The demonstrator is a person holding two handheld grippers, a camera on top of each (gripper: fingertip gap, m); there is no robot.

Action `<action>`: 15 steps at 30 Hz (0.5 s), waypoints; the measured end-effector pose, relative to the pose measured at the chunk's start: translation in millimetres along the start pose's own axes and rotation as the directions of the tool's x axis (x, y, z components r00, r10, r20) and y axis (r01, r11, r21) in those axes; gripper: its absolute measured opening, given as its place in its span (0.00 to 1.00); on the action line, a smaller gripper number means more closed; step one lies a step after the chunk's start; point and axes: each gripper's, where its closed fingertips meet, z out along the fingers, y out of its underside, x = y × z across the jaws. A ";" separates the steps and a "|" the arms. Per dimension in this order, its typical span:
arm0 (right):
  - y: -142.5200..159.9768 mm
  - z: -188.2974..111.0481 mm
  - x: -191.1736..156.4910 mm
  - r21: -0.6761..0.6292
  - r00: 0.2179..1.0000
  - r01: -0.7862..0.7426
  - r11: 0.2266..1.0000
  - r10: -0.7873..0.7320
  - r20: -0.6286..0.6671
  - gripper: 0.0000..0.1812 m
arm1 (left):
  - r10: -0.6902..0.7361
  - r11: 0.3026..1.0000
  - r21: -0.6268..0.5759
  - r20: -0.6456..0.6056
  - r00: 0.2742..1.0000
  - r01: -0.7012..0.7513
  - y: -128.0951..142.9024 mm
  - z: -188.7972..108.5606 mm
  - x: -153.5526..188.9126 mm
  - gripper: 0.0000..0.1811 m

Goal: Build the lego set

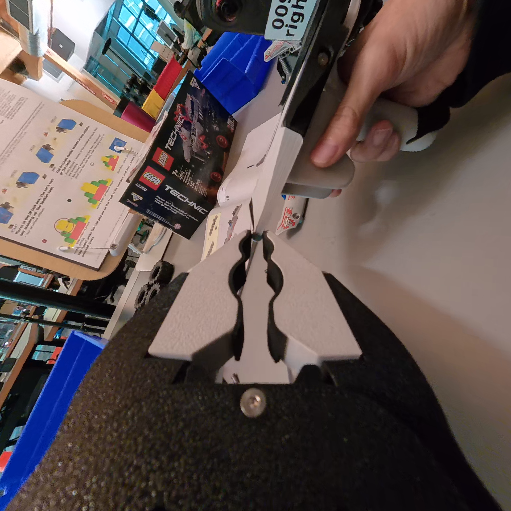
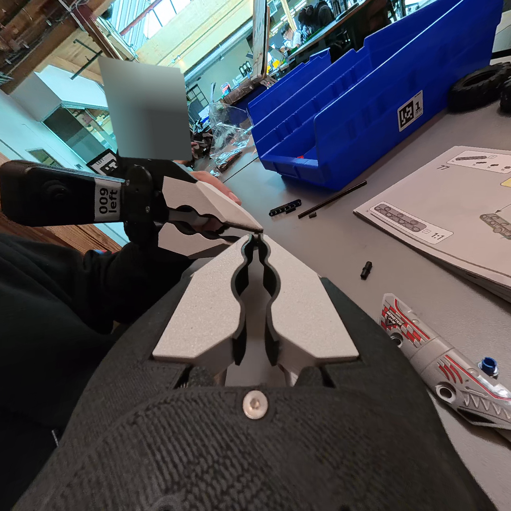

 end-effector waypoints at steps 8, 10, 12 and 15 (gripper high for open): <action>6.2 0.1 3.1 -0.042 0.999 0.039 0.998 -0.039 -0.007 0.01 | -0.063 0.997 -0.044 -0.122 0.991 0.058 7.3 1.6 11.0 0.03; 14.3 -2.4 9.2 -0.120 0.989 0.132 0.984 -0.138 -0.048 0.06 | -0.081 0.993 -0.096 -0.208 0.975 0.062 17.3 1.4 17.1 0.03; 28.2 -6.8 19.5 -0.250 0.957 0.246 0.937 -0.276 -0.092 0.12 | -0.134 0.984 -0.160 -0.333 0.934 0.084 29.9 0.1 25.9 0.03; 41.9 -0.8 28.6 -0.372 0.889 0.401 0.837 -0.454 -0.064 0.16 | -0.192 0.975 -0.191 -0.482 0.855 0.112 38.1 1.4 34.4 0.02</action>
